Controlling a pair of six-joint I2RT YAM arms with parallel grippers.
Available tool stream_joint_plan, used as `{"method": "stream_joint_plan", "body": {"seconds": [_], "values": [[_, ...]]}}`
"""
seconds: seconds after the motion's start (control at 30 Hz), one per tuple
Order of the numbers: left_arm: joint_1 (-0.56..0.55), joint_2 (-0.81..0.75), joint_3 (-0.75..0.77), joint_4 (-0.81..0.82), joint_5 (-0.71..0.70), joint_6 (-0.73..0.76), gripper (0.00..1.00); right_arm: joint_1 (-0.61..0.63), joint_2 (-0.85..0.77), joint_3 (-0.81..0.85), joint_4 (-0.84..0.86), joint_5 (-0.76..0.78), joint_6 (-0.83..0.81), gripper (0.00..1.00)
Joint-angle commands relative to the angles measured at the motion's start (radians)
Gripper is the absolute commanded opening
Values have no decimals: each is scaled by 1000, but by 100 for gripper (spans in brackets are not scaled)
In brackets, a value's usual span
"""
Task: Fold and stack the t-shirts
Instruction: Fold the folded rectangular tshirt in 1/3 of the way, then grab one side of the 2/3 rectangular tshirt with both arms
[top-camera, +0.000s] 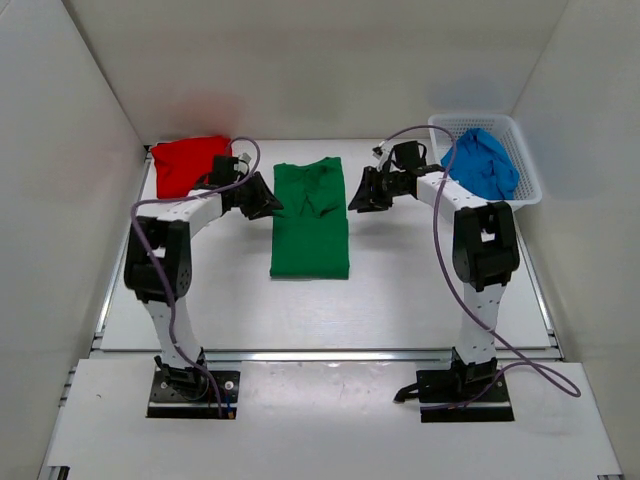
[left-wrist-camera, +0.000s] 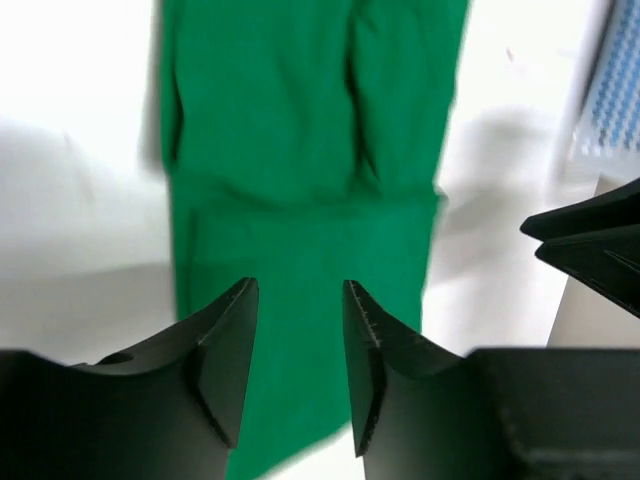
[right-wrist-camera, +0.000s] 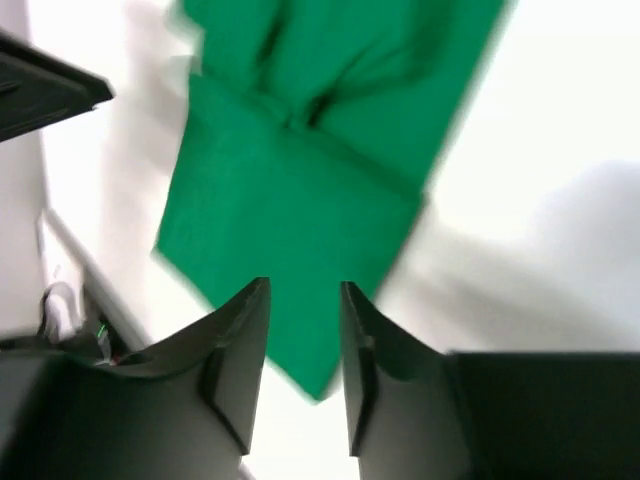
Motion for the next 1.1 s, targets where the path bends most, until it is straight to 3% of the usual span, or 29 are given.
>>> {"method": "stream_joint_plan", "body": {"seconds": [0.0,0.13,0.23,0.43,0.53,0.7,0.8,0.87,0.93,1.07], "values": [[24,96,103,19,71,6,51,-31,67,124,-82,47,-44,37],[31,40,-17,66,73,3,50,-27,-14,-11,-23,72,-20,38],[25,-110,-257,118,44,-5,52,-2,-126,-265,69,81,18,37],[-31,-270,-531,250,-8,-92,57,59,-266,-569,295,66,190,45],[-82,-251,-603,320,-47,-145,58,96,-252,-612,388,53,270,47],[-122,-198,-584,341,-39,-177,56,163,-206,-608,448,130,360,47],[-136,-243,-633,347,-72,-209,45,179,-194,-641,511,150,400,37],[-136,-308,-670,353,-99,-221,14,188,-206,-672,516,142,416,15],[-134,-371,-745,353,-114,-237,0,200,-235,-713,523,150,428,0],[-163,-523,-842,243,-114,-198,0,232,-365,-863,501,162,411,0]]}}
